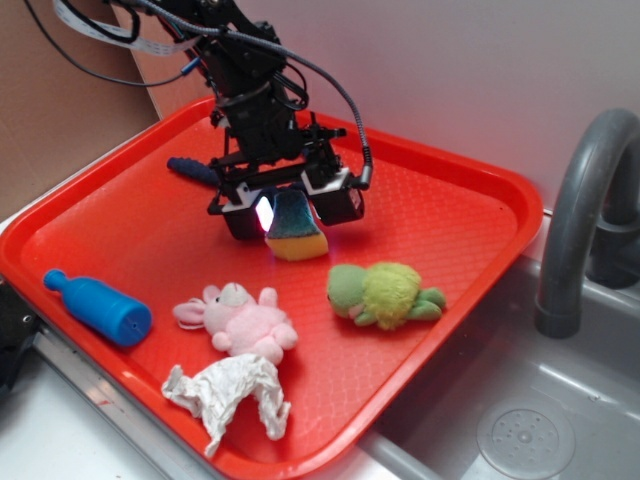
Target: Grab the green sponge.
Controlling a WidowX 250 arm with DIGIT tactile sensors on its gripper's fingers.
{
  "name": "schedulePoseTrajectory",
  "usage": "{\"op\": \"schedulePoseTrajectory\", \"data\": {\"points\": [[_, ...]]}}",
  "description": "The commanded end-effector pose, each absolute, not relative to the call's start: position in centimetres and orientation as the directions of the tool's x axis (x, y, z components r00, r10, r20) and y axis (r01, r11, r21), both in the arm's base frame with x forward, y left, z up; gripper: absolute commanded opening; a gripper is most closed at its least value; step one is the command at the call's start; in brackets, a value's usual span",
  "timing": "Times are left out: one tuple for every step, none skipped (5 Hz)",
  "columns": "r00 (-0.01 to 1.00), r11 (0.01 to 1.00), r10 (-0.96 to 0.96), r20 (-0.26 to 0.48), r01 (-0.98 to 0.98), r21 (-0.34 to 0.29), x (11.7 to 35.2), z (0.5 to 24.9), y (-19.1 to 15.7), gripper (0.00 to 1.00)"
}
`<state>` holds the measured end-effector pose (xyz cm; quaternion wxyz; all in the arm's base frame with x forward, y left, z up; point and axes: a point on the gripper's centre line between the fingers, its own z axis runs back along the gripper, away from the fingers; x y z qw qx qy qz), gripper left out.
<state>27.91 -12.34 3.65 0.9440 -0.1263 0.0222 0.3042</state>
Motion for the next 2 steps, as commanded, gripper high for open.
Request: {"op": "schedulePoseTrajectory", "data": {"points": [[0.86, 0.846, 0.509, 0.034, -0.493, -0.203, 27.1, 7.9, -11.9, 0.0], [0.927, 0.937, 0.322, 0.19, -0.283, -0.207, 25.9, 12.7, -10.7, 0.0]]}}
